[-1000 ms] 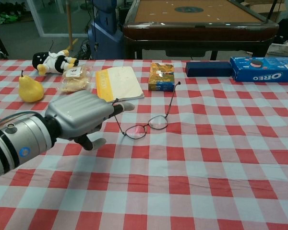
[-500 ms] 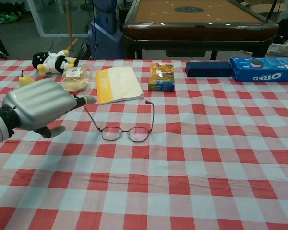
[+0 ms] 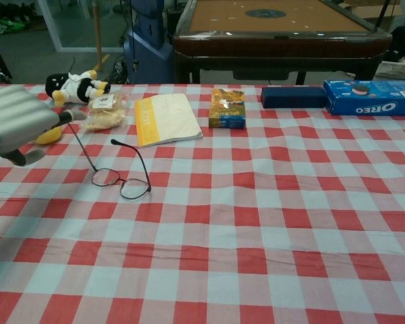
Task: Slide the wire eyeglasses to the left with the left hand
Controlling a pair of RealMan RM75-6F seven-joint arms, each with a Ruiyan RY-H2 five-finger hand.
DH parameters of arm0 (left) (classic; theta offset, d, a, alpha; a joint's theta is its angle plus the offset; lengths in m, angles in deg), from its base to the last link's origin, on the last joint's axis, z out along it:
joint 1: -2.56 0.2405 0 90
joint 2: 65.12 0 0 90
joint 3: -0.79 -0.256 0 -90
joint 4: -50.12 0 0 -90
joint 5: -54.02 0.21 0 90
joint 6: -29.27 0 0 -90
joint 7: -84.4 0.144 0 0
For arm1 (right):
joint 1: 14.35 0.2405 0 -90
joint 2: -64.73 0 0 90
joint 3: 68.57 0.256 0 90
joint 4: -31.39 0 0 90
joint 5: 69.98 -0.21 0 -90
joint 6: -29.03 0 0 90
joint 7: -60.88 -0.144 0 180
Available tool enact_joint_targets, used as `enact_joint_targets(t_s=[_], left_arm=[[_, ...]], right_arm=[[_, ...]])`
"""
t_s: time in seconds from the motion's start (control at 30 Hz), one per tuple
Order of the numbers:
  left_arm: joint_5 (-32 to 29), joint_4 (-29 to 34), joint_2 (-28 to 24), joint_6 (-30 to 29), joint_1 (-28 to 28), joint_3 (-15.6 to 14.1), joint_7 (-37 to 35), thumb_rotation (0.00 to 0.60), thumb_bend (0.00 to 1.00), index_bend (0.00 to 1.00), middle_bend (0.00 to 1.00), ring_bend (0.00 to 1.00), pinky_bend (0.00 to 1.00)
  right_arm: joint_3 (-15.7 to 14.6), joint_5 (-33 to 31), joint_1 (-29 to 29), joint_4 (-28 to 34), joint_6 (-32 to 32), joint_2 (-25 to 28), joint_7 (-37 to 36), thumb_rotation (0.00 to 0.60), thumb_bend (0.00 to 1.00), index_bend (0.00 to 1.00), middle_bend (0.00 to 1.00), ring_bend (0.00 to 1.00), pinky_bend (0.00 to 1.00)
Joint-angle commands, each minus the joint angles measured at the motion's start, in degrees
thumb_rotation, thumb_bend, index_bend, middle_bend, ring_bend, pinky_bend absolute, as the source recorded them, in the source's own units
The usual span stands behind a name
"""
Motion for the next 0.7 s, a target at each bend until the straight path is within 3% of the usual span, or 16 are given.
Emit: enact_joint_targets(t_s=[0.03,0.3,0.47,0.7], left_arm=[[-0.29,0.62,-0.73,0.2,0.2,0.59,-2.17,0.6,0.4,0.1,0.95,0.87,0.9],[2.73,8.15,-3.45,-0.37,1.64,1.47,-13.51,0.6,0.4,0.0,0.94,0.86,0.9],[10.38,10.89,-3.49,-5.2,3.08,0.1,-15.22,0.6,0.4,0.0,0.94,0.86,0.9],[18.03,13.81,-2.87,-7.36,4.25,-2.58,-15.42,0.6,0.4,0.0,0.94,0.86,0.9]], right_arm=[[-0.04,0.13,0.03,0.06,-0.01,-0.09,0.08,0.6,0.59,0.0,0.19,0.11,0.16],[-0.2,0.07,-0.18,-0.12,-0.02,-0.14,-0.11,0.6,0.59,0.0,0.19,0.11,0.16],[-0.31,0.04,-0.1,-0.12,0.33,-0.21,0.01,0.6,0.59,0.0,0.19,0.12,0.16],[-0.34,-0.24,0.05,-0.43,0.87,-0.44,-0.15,0.6,0.59,0.0,0.19,0.12,0.16]])
